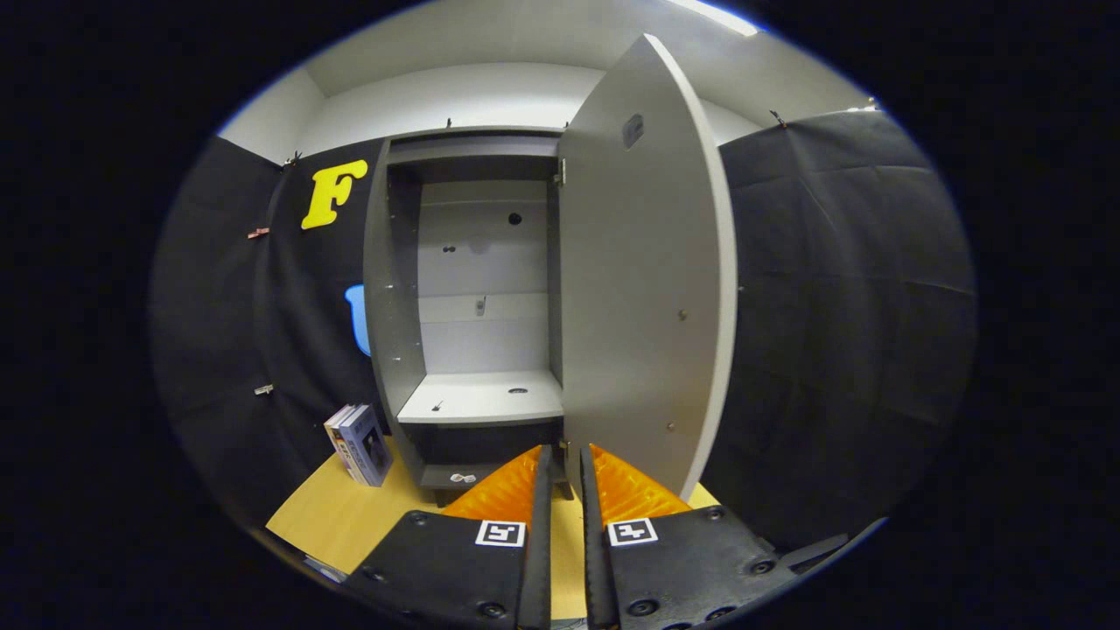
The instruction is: Open the shoe cabinet door, grab the shoes and put them into the shoe cabinet, then close the shoe cabinet door.
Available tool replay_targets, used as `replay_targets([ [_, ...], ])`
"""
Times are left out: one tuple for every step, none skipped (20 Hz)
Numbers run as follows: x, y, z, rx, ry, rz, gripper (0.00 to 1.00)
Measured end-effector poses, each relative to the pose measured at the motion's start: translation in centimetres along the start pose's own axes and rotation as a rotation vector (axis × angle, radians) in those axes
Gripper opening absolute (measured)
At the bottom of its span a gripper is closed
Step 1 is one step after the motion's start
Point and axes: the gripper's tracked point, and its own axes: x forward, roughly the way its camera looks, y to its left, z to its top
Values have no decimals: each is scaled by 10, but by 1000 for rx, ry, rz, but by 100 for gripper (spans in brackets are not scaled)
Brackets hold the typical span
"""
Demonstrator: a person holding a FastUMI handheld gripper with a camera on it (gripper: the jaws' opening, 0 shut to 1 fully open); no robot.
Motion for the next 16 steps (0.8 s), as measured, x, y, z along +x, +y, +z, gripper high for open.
replay_targets([
  [4, 16, -12, 3, 6, 19, 20],
  [9, 30, -27, 0, 21, 34, 20],
  [16, 42, -44, -4, 37, 40, 20],
  [21, 52, -58, 1, 49, 46, 20],
  [24, 62, -72, 8, 60, 47, 20],
  [29, 70, -86, 14, 66, 48, 20],
  [34, 78, -104, 8, 76, 47, 20],
  [39, 86, -125, -6, 95, 53, 20],
  [44, 93, -149, -26, 128, 56, 20],
  [48, 97, -172, -43, 168, 56, 20],
  [51, 98, -195, -63, 198, 44, 19],
  [54, 100, -214, -77, 218, 44, 19],
  [57, 104, -230, -83, 229, 50, 14],
  [61, 107, -246, -86, 242, 55, 14],
  [64, 107, -265, -89, 261, 56, 14],
  [67, 105, -283, -96, 286, 54, 14],
])
